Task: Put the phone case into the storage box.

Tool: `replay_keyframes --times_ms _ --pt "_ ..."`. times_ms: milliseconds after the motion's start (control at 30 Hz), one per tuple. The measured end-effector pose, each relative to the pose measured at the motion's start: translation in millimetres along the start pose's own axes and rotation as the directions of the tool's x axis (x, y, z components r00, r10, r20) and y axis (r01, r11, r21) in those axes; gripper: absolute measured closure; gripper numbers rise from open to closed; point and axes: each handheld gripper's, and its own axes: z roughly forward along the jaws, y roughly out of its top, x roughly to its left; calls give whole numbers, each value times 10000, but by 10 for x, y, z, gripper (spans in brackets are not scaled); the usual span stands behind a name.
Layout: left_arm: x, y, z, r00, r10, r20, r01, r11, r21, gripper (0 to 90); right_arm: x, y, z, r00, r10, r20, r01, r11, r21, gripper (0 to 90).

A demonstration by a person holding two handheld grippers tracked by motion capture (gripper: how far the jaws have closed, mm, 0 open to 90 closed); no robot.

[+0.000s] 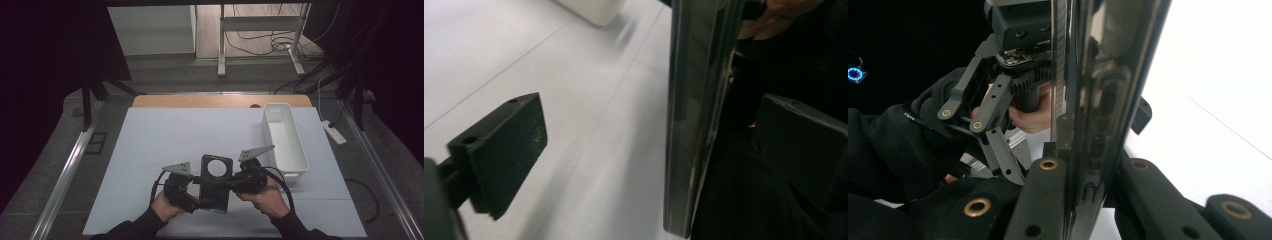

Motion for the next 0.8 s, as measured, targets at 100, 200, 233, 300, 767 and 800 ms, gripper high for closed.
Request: replay_keyframes --times_ms 100,200,233,300,767,800 --pt "0 -3 -6 9998 51 184 -49 10000 -77 80 9 4 -4 9999 -4 -131 3 10000 -65 853" --pt "4 -12 -22 9992 118 392 -113 9998 -133 207 10 9 -8 9998 -69 -212 67 9999 -82 852" --pt "3 -16 -25 9990 79 448 -71 9998 -174 259 15 9 -9 9997 -107 -232 105 9999 -81 852" --pt "9 -21 -36 9985 58 546 -47 9998 -204 339 17 10 -11 9994 -178 -304 175 9998 -106 852" --pt "-7 -24 -54 9844 364 1722 -334 9992 -202 779 24 14 -19 9960 -398 -805 380 9990 -248 852" --pt "-6 -23 -53 9824 381 1830 -351 9992 -198 813 21 14 -20 9959 -428 -799 410 9989 -234 852"
